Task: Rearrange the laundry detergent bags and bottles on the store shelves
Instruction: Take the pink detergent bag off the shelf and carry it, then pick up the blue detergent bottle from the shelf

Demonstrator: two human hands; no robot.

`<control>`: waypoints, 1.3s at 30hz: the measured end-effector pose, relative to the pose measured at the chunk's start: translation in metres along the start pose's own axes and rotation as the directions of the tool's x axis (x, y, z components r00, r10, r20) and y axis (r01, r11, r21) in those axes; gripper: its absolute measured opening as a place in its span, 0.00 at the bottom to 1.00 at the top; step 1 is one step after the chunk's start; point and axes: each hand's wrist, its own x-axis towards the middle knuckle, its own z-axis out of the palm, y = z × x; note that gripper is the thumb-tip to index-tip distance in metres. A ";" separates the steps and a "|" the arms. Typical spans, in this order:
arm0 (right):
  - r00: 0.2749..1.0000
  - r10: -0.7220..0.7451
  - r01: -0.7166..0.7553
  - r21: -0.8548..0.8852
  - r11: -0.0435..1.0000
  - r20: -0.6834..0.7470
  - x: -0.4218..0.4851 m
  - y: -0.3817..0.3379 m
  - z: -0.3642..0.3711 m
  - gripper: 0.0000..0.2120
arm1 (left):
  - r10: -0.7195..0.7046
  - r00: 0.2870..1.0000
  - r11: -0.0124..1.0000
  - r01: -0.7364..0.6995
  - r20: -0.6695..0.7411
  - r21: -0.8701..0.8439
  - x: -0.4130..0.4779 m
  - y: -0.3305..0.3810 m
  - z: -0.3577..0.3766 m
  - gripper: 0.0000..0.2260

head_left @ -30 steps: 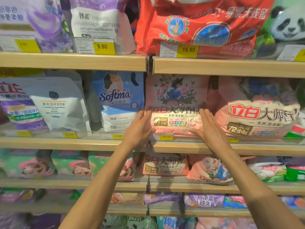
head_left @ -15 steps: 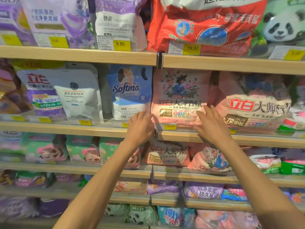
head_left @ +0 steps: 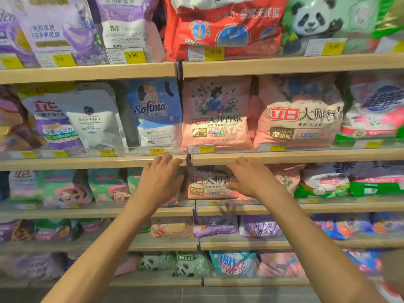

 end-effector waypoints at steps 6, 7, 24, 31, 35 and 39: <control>0.982 -0.151 0.158 0.065 0.985 -0.110 -0.032 -0.043 0.016 0.26 | -0.083 0.996 0.995 0.080 0.039 0.063 -0.063 -0.012 -0.011 0.18; 0.975 -0.186 0.196 0.069 0.978 -0.123 -0.036 -0.052 0.018 0.25 | -0.109 0.992 0.992 0.104 0.058 0.076 -0.073 -0.016 -0.012 0.18; 0.759 -0.600 0.604 -0.070 0.794 -0.253 -0.056 -0.301 -0.009 0.23 | -0.513 0.849 0.846 0.526 -0.127 0.094 -0.265 -0.169 -0.065 0.20; 0.667 -0.690 0.689 -0.118 0.715 -0.281 -0.075 -0.464 -0.013 0.22 | -0.588 0.793 0.780 0.608 -0.162 0.147 -0.370 -0.282 -0.085 0.17; 0.659 -0.708 0.712 -0.091 0.696 -0.254 -0.086 -0.554 -0.010 0.24 | -0.611 0.775 0.757 0.632 -0.163 0.167 -0.418 -0.352 -0.099 0.17; 0.663 -0.710 0.722 -0.045 0.690 -0.239 -0.092 -0.632 -0.007 0.23 | -0.631 0.753 0.738 0.656 -0.185 0.157 -0.460 -0.409 -0.109 0.15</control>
